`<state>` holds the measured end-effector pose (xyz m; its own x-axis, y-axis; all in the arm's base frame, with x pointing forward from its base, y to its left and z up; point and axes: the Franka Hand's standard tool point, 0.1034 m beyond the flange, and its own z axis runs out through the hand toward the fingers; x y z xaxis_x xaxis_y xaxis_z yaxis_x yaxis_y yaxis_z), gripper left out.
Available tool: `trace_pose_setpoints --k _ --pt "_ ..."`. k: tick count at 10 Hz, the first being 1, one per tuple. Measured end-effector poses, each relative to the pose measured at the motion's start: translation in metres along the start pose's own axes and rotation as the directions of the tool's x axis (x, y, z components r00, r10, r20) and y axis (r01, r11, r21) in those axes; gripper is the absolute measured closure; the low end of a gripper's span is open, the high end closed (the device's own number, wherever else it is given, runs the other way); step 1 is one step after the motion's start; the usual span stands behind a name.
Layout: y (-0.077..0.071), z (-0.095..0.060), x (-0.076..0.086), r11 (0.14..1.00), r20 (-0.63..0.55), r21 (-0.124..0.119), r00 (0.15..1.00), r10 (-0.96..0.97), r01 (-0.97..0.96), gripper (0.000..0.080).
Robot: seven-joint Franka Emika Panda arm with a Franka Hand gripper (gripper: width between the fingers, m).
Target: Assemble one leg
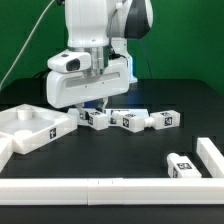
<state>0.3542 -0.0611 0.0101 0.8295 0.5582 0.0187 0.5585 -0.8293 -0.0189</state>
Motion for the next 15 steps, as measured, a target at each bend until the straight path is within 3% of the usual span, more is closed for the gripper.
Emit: trace_pose_setpoints --k 1,2,3,4,6,7,9,10,12,13,15 --pt "0.000 0.000 0.000 1.000 0.000 0.000 1.000 0.000 0.000 0.0495" --pt "-0.001 -0.001 0.001 1.000 0.004 0.006 1.000 0.002 -0.002 0.0305" --pt "-0.002 -0.017 0.006 1.000 0.021 0.027 1.000 0.002 -0.003 0.0305" --pt "-0.001 -0.039 0.011 1.000 0.018 0.026 1.000 -0.003 0.003 0.0171" --pt "0.001 -0.070 0.021 0.999 0.029 0.033 0.999 0.016 -0.017 0.0155" --pt "0.007 -0.082 0.040 0.999 0.027 0.033 0.999 0.033 -0.034 0.0151" --pt "0.002 -0.072 0.092 0.996 0.021 0.044 0.997 0.076 -0.077 0.0150" --pt "0.000 -0.076 0.133 0.993 0.011 0.049 0.994 0.110 -0.110 0.0150" --pt "-0.008 -0.083 0.202 0.966 0.002 0.026 0.967 0.256 -0.256 0.0150" --pt "-0.012 -0.077 0.225 0.934 0.001 0.033 0.934 0.357 -0.357 0.0150" --pt "-0.012 -0.072 0.230 0.923 0.006 0.038 0.924 0.382 -0.382 0.0150"
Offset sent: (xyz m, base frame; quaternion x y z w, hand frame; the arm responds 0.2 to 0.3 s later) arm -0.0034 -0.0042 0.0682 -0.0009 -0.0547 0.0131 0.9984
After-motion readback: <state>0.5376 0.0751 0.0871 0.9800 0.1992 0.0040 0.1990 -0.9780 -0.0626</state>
